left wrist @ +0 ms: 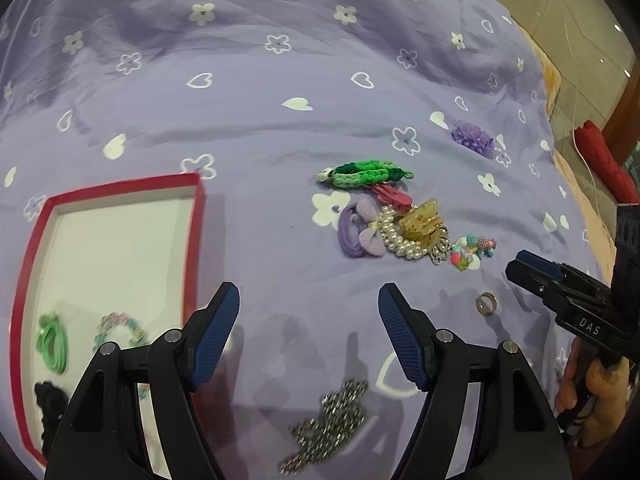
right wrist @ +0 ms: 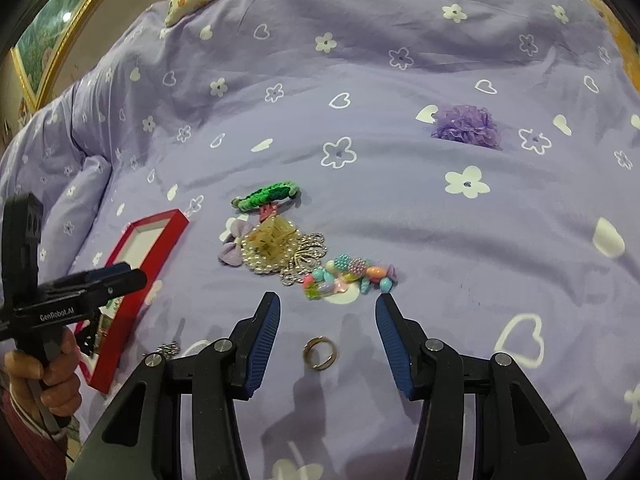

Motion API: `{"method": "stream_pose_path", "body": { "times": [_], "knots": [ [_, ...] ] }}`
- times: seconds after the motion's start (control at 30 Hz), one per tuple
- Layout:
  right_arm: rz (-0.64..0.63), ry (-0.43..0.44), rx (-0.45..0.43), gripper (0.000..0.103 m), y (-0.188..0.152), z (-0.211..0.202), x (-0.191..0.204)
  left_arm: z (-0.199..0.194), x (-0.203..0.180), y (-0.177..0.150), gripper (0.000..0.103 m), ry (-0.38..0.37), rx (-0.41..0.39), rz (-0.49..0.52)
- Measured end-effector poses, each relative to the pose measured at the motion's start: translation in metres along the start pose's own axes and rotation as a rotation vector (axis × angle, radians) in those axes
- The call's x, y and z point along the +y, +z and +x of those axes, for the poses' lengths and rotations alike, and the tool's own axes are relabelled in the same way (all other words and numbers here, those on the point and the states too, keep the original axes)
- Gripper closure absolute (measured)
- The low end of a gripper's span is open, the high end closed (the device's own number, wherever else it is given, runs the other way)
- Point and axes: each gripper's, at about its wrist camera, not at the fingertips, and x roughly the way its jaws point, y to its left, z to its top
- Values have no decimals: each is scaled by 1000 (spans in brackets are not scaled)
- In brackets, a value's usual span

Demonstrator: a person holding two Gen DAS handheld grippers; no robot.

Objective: Organize jewelry
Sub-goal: 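Move both open tools back toward the remaining jewelry, then grasp the purple hair tie with the left tool while the right grasps the large-bead bracelet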

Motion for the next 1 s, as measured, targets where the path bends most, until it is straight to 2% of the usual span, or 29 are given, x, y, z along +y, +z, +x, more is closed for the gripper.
{"method": "stream_pose_path", "body": {
  "times": [0.4, 0.57, 0.67, 0.7, 0.73, 0.77, 0.8, 0.87, 1.0],
  "knots": [
    [-140, -70, 92, 51, 14, 43, -6, 58, -15, 24, 31, -7, 69, 24],
    [-158, -72, 94, 51, 16, 53, -6, 77, -25, 33, 31, -39, 91, 32],
    [-164, -73, 94, 59, 17, 56, -4, 86, -31, 33, 47, -36, 93, 56],
    [-169, -74, 97, 69, 16, 56, -3, 86, -32, 32, 58, -30, 85, 68],
    [-173, -70, 99, 75, 15, 55, -1, 86, -33, 33, 73, -37, 81, 71],
    [-176, -69, 96, 78, 15, 54, 0, 85, -32, 33, 81, -50, 80, 70],
    [-177, -67, 95, 91, 14, 53, 1, 84, -31, 33, 94, -66, 81, 66],
    [-168, -61, 99, 95, 13, 53, 3, 83, -28, 34, 94, -83, 81, 56],
    [-103, 0, 87, 95, 9, 46, 0, 71, -24, 28, 94, -106, 66, 37]
  ]
}}
